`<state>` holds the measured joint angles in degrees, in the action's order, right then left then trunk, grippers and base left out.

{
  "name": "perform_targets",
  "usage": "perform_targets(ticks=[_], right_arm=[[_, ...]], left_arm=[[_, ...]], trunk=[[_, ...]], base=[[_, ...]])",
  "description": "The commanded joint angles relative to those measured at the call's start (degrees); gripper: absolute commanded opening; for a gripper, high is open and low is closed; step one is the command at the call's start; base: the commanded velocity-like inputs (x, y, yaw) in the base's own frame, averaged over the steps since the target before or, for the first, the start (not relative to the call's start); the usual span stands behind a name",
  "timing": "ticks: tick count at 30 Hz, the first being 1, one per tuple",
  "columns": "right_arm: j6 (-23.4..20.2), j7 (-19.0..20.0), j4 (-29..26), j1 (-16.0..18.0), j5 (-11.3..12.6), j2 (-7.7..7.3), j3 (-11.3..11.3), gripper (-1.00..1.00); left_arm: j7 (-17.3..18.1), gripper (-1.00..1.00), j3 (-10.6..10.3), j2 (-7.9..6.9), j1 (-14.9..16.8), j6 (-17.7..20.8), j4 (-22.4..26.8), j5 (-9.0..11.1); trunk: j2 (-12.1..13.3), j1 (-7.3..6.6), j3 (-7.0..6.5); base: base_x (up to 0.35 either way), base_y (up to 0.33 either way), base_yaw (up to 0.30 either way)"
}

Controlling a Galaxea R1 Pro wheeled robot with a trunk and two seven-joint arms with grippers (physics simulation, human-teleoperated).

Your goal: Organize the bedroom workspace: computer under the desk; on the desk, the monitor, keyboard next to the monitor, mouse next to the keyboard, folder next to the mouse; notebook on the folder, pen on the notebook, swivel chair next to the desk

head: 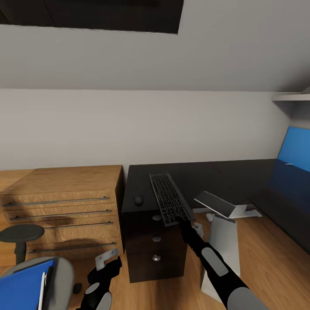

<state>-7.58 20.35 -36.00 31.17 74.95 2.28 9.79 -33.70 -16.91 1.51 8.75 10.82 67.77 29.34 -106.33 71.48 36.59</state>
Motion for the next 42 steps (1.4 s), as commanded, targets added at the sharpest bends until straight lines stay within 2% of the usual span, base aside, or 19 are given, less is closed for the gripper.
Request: perform_targets(ticks=[1, 9, 10, 17, 19, 21, 30, 42], right_arm=[[0.47, 0.11, -0.67, 0.03, 0.64, 0.11, 0.03, -1.00], [2.44, -0.13, -7.64, -1.58, 0.53, 0.61, -0.12, -1.00], [2.47, -1.89, -12.91, -4.00, 0.54, 0.62, -0.12, -1.00], [2.39, -15.86, -31.13, -11.45, 0.60, 0.26, -0.34, -1.00], [2.17, -18.35, -38.02, -14.74, 0.62, 0.12, -0.41, -1.00], [1.95, -19.14, -42.76, -17.27, 0.68, 0.00, -0.47, -1.00], [2.05, -19.56, -46.01, -18.86, 1.15, -1.52, -0.79, -1.00], [2.08, -19.65, -46.00, -18.88, 1.07, -1.57, -1.05, -1.00]], left_arm=[[-0.39, 1.00, -0.11, -0.02, 0.04, 0.19, 0.08, 0.22], [-0.59, 1.00, -0.14, 0.05, 0.04, -0.18, 0.12, 0.02], [-0.70, 1.00, -0.14, 0.06, 0.03, -1.01, 0.15, 0.02], [-0.67, 1.00, -0.29, 0.07, 0.02, -1.57, 0.17, 0.02], [-0.67, 1.00, -0.31, 0.07, 0.03, -1.58, 0.20, 0.02], [-0.82, 1.00, -0.37, 0.09, 0.04, -1.59, 0.27, 0.02], [-5.33, 1.00, -3.35, 0.67, 0.04, -1.59, 0.44, 0.28], [-5.41, 1.00, -3.48, 0.68, 0.04, -1.49, 0.44, 0.28]], trunk=[[0.39, -0.23, -0.12], [3.60, -1.99, -1.56], [4.00, -2.21, -1.74], [6.80, -3.75, -3.00], [7.61, -4.18, -3.35], [8.41, -4.62, -3.71], [12.02, -6.60, -5.33], [16.83, -9.24, -7.48]], base=[[0.000, 0.000, 0.000], [0.000, 0.000, 0.000], [0.000, 0.000, 0.000], [-0.144, 0.000, 0.000], [-0.316, 0.000, 0.000], [-0.332, 0.000, 0.000], [-0.328, -0.079, 0.000], [-0.281, -0.244, 0.000]])
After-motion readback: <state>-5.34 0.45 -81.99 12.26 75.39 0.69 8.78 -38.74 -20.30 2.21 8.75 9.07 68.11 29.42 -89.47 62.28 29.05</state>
